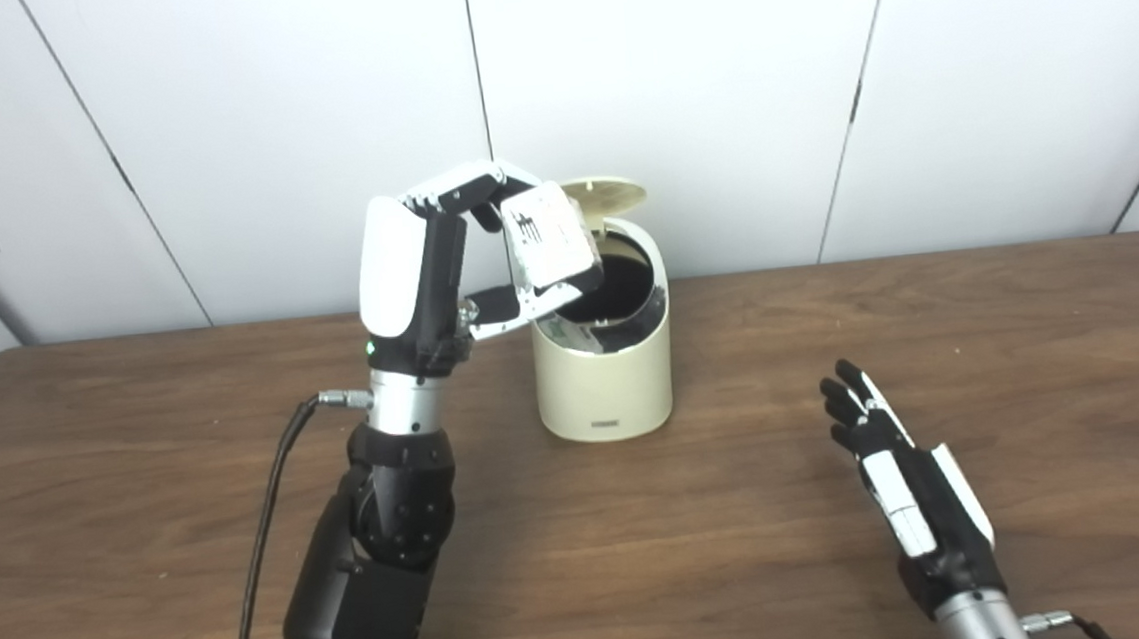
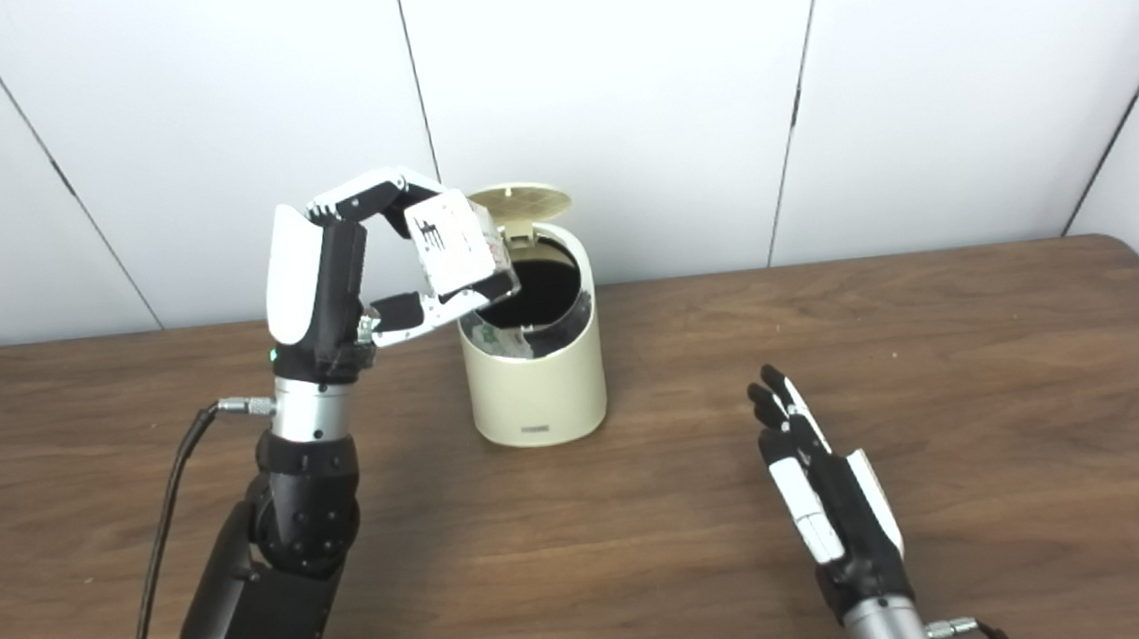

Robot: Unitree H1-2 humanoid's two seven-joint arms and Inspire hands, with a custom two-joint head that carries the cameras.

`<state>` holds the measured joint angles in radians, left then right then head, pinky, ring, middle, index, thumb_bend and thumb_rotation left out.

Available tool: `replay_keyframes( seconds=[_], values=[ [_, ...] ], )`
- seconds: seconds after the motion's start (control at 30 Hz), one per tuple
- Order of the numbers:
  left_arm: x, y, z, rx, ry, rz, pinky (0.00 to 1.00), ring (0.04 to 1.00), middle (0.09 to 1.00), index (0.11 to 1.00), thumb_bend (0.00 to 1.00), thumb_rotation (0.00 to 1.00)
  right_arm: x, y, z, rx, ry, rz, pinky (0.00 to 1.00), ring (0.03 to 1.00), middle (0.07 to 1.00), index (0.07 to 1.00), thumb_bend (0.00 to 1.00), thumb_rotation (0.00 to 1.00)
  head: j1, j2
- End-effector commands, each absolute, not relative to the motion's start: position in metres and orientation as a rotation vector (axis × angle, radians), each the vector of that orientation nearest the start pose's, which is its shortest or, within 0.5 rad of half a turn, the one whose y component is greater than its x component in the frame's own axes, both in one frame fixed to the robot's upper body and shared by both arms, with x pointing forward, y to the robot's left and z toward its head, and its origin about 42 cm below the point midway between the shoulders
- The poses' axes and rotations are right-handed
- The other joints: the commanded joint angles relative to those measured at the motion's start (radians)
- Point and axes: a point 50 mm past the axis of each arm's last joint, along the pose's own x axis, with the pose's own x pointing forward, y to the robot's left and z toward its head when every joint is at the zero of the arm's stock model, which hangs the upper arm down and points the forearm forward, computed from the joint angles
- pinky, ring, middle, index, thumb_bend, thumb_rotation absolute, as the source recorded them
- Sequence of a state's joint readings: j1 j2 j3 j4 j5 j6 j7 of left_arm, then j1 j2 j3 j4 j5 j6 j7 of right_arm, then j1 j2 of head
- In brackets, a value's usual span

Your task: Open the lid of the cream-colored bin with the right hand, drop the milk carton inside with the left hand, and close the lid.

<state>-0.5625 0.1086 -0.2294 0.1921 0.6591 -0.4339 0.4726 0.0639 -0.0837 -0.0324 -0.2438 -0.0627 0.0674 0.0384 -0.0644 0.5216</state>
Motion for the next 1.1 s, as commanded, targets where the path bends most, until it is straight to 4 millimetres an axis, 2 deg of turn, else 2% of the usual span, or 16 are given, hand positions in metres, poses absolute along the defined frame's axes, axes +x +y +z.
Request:
replay_keyframes(
  seconds=[0.0, 0.2, 0.5, 1.07],
  values=[
    [0.416, 0.134, 0.293, 0.565, -1.178, 0.099, 0.35, 0.434, 0.513, 0.484, 0.48, 0.00, 0.263, -0.242, 0.156, -0.156, -0.185, -0.013, 0.93, 0.947, 0.936, 0.968, 0.65, 0.96, -0.001, 0.000],
    [0.422, 0.131, 0.288, 0.583, -1.255, 0.136, 0.34, 0.416, 0.506, 0.468, 0.47, 0.00, 0.262, -0.239, 0.158, -0.155, -0.182, -0.004, 0.93, 0.952, 0.937, 0.968, 0.62, 0.96, -0.004, -0.002],
    [0.427, 0.130, 0.280, 0.607, -1.251, 0.128, 0.37, 0.430, 0.500, 0.475, 0.48, 0.00, 0.262, -0.238, 0.158, -0.150, -0.181, -0.008, 0.94, 0.956, 0.936, 0.969, 0.62, 0.97, -0.008, -0.002],
    [0.445, 0.133, 0.267, 0.661, -1.187, 0.104, 0.37, 0.445, 0.481, 0.483, 0.48, 0.00, 0.262, -0.238, 0.158, -0.149, -0.187, -0.008, 0.94, 0.951, 0.933, 0.972, 0.62, 0.96, -0.008, -0.004]
  ],
)
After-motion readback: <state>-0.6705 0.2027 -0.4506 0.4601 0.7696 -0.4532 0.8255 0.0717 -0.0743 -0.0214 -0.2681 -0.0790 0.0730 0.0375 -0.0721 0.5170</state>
